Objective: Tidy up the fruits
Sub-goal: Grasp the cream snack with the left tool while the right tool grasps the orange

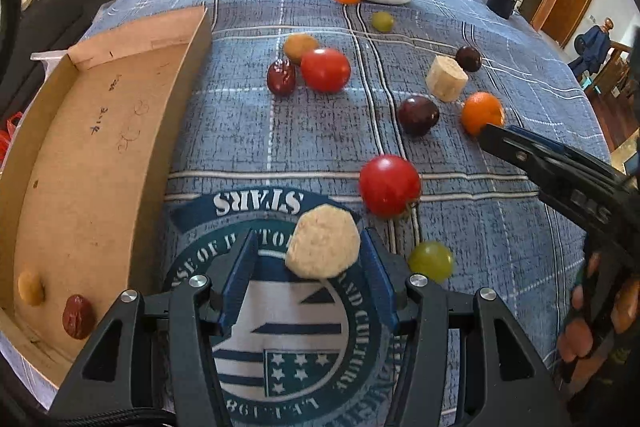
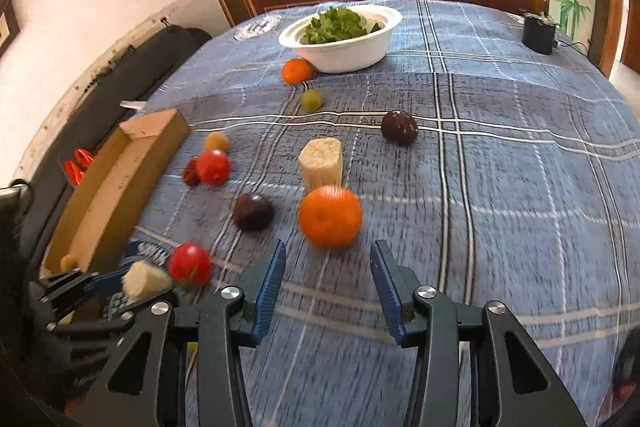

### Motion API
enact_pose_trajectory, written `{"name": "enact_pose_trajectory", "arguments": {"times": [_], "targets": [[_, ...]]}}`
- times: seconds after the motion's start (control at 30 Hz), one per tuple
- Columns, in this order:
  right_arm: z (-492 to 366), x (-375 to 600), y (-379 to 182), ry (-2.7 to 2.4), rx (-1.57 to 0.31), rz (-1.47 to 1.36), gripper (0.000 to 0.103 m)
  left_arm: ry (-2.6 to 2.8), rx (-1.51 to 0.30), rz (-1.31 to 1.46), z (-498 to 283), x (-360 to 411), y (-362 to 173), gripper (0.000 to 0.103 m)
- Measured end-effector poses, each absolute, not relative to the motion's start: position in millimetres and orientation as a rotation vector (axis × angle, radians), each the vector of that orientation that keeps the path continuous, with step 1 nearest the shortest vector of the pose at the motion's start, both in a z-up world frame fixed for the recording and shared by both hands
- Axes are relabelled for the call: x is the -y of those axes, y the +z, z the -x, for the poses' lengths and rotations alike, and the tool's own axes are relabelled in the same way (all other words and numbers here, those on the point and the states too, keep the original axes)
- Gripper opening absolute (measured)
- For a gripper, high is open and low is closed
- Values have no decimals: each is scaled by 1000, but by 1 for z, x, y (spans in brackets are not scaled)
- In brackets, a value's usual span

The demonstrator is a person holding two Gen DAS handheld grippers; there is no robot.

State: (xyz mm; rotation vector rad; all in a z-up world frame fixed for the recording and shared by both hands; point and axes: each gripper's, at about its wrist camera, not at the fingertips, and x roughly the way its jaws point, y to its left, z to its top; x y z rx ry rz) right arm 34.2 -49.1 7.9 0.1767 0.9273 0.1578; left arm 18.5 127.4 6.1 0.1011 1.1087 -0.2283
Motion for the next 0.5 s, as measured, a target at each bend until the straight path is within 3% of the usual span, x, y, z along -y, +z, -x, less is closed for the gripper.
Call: {"name": "enact_pose_trajectory", "arguments": {"times": [0.07,0.2,0.5], "targets": [[-44,46,3,152,-937,-158,42,-225,-1093,-101,-21,-127,5,50],[-53,43,-1,141,-930,-128,37,-237,-1074,-85,-22,-128,7,27],[-18,35,23,196,-884,-172,36,-198,-1021,-84,-8,-140,29,27]]}}
